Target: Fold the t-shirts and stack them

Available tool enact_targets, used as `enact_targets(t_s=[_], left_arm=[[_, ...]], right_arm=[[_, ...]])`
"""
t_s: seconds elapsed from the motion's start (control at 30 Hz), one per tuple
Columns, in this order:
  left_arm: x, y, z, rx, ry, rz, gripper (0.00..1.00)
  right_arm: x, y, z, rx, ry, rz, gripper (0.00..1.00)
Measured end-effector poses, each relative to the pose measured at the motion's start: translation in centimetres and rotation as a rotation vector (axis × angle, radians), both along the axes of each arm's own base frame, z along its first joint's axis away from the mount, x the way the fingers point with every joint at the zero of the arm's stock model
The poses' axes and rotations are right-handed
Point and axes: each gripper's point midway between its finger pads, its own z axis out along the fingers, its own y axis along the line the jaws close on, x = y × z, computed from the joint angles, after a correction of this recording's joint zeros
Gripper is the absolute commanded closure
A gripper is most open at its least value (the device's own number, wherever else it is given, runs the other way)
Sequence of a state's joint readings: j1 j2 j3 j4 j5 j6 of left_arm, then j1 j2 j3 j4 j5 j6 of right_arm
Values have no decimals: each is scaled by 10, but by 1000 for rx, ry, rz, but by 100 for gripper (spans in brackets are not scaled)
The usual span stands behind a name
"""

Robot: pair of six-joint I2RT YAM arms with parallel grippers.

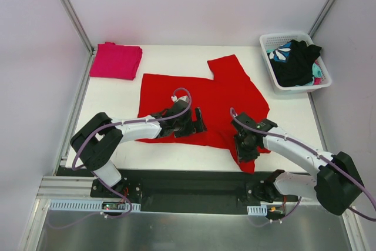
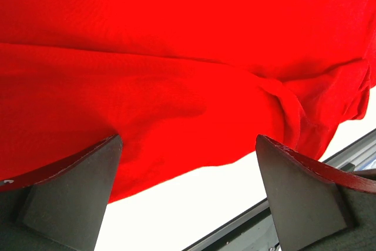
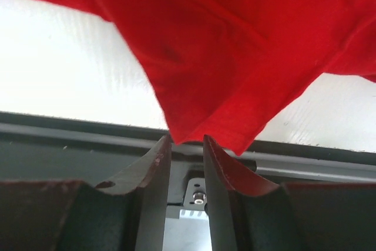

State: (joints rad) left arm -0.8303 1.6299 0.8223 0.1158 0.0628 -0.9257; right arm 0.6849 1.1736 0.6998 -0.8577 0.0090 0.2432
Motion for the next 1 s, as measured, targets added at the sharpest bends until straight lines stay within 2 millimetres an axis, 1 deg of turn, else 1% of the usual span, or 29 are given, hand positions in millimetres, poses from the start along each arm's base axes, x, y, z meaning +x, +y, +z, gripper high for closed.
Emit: enact_targets(t_s=[0.17, 0.5, 0.57, 0.6, 0.67, 0.7, 0.73, 0.8, 0.9, 1.0], left_arm=[[0, 0, 0, 3, -3, 2, 1], [0, 0, 0, 6, -5, 4, 1], [0, 0, 0, 8, -8, 4, 1], [0, 0, 0, 8, -8, 5, 1], [0, 0, 0, 8, -8, 5, 1], [0, 0, 0, 8, -8, 4, 1], [0, 0, 0, 8, -8, 5, 1], [0, 0, 0, 8, -8, 5, 1], [0, 0, 0, 8, -8, 5, 1], [0, 0, 0, 8, -8, 5, 1]], right_arm=[[3, -5, -16, -38, -20, -31, 71], [8, 1, -23, -47, -35, -38, 75], [8, 2, -24, -49, -31, -40, 77], [8, 2, -24, -50, -30, -40, 82], [8, 2, -24, -49, -31, -40, 89], [8, 2, -24, -49, -31, -40, 94], [7, 3, -24, -49, -31, -40, 96], [8, 3, -23, -49, -32, -40, 98], [10, 4, -19, -51, -39, -39, 99], [19, 8, -7, -52, -65, -31, 99]])
